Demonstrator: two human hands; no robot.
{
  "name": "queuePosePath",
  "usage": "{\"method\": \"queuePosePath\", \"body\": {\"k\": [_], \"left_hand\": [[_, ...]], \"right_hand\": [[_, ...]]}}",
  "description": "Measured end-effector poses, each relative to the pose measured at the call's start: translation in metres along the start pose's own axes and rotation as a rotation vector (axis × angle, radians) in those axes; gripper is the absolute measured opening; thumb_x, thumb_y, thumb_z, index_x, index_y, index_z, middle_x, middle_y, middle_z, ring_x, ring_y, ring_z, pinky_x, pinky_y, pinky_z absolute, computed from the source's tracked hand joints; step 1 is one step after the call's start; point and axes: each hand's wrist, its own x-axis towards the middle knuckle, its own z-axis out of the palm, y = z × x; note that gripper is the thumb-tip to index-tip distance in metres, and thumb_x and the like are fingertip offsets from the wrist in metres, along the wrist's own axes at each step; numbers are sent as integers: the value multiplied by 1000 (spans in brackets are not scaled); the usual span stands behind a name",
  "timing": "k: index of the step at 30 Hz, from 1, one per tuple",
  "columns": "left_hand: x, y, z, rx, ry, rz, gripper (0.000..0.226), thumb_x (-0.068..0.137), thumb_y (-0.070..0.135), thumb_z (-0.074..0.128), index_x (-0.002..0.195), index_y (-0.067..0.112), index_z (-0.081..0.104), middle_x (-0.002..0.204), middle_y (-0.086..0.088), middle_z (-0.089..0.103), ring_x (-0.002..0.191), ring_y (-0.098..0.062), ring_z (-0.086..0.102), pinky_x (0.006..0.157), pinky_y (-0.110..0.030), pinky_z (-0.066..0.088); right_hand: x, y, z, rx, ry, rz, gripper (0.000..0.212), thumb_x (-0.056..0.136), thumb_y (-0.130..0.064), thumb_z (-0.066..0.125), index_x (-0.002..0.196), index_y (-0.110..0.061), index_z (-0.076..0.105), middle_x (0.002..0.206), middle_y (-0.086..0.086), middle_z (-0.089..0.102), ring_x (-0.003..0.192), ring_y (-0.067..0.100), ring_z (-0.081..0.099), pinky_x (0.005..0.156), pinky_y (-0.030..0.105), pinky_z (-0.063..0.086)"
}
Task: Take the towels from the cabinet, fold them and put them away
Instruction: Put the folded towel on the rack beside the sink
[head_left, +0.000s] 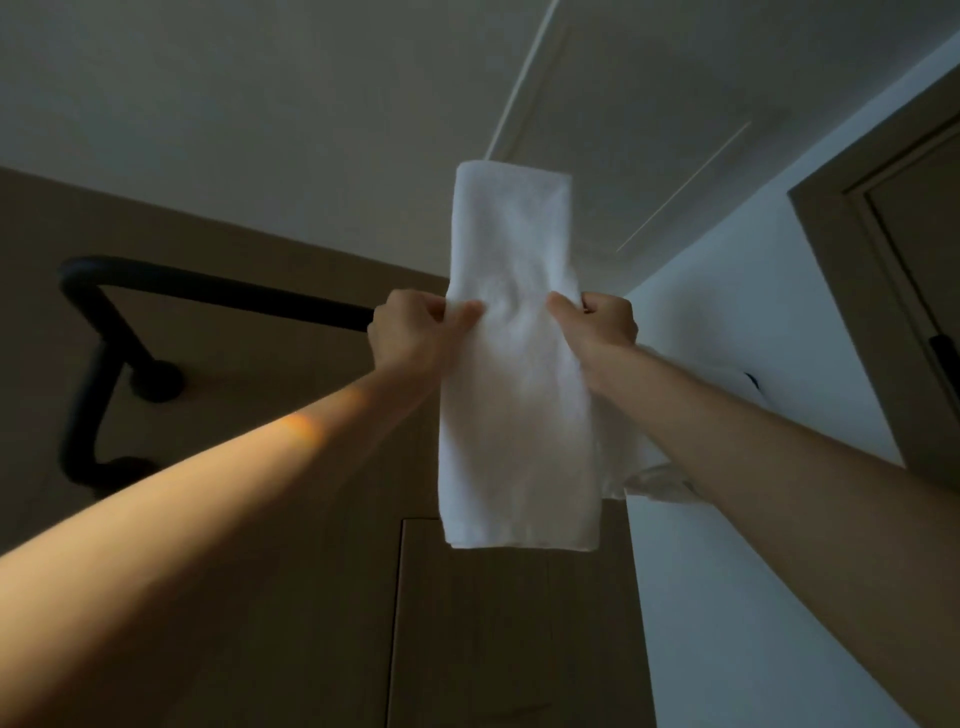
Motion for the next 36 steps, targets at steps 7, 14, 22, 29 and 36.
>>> {"method": "queuePosePath", "body": {"k": [7, 14, 22, 29, 36], "left_hand": [[33, -12, 31, 310, 110, 172, 47, 85, 52, 58, 59, 12, 62, 59, -1, 52, 81, -22, 53, 70, -32, 12], [34, -31, 46, 455, 237, 281, 39, 88, 54, 55, 84, 17, 66, 83, 1, 65, 96, -22, 49, 82, -33, 20], [34, -43, 51, 451, 230, 432, 22, 92, 43, 54, 106, 32, 68, 101, 7, 48, 106, -20, 45, 88, -30, 24], [35, -65, 26, 631, 20, 578, 62, 82, 69, 51, 129, 29, 54, 127, 9, 56, 127, -13, 38, 101, -27, 11], [10, -75, 24, 423, 149, 660, 53, 83, 48, 65, 121, 13, 54, 121, -1, 56, 120, -18, 45, 115, -35, 22]], "right_hand": [[42, 16, 8, 6, -18, -20, 25, 86, -18, 64, 65, -8, 54, 58, 1, 43, 51, 14, 40, 39, 17, 31], [46, 40, 35, -64, 82, -284, 34, 92, -13, 54, 123, -6, 43, 102, 12, 55, 90, 27, 53, 62, 22, 23], [49, 59, 50, -229, 73, -746, 39, 78, 10, 46, 96, -14, 71, 99, 8, 66, 97, 27, 57, 85, 35, 44], [37, 58, 43, -518, -195, -733, 39, 94, -31, 32, 119, -27, 62, 107, 5, 70, 96, 30, 62, 76, 33, 44], [34, 29, 57, -666, -457, -630, 56, 90, -75, 26, 121, -41, 58, 117, -4, 65, 104, 23, 59, 85, 35, 41]]}}
